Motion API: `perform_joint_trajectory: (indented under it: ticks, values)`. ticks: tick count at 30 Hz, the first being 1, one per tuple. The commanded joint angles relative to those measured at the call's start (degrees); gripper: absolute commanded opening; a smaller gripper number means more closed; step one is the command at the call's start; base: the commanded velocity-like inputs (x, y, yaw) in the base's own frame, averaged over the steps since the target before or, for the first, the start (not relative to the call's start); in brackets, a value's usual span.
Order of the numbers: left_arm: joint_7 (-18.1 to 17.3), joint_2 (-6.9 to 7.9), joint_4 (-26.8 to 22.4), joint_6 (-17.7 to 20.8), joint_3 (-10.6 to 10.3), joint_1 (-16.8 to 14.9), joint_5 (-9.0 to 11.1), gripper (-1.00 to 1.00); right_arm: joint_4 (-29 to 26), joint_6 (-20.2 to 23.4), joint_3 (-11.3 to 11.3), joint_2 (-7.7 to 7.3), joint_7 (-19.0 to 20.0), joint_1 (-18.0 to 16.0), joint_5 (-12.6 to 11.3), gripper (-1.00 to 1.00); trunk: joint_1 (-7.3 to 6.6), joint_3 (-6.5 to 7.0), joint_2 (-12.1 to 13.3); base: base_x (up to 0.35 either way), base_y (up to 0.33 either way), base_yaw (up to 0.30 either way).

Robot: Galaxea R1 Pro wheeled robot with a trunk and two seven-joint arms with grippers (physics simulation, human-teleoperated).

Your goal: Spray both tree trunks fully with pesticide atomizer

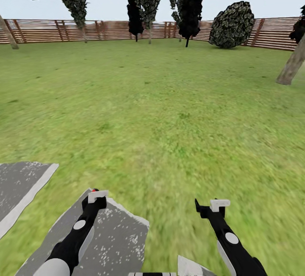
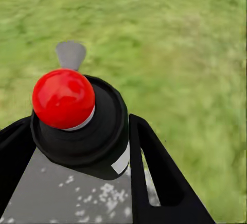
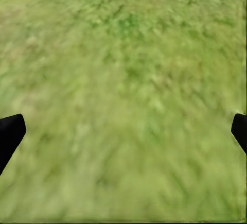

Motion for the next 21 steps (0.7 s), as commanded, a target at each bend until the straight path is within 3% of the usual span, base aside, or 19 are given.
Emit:
perform_joint_trajectory:
  ticks: [1, 21]
  values:
    - [0.0, 0.0, 0.0, 0.0, 0.0, 0.0, 0.0, -1.0, 0.0, 0.0, 0.0, 0.01, 0.0, 0.0, 0.0, 1.0, 0.0, 0.01, 0.0, 0.0, -0.27, -0.297]
    - [0.0, 0.0, 0.0, 0.0, 0.0, 0.0, 0.0, -1.0, 0.1, -0.1, 0.0, -0.03, 0.0, 0.1, 0.0, 1.0, 0.0, 0.65, 0.0, 0.0, -0.271, -0.3]
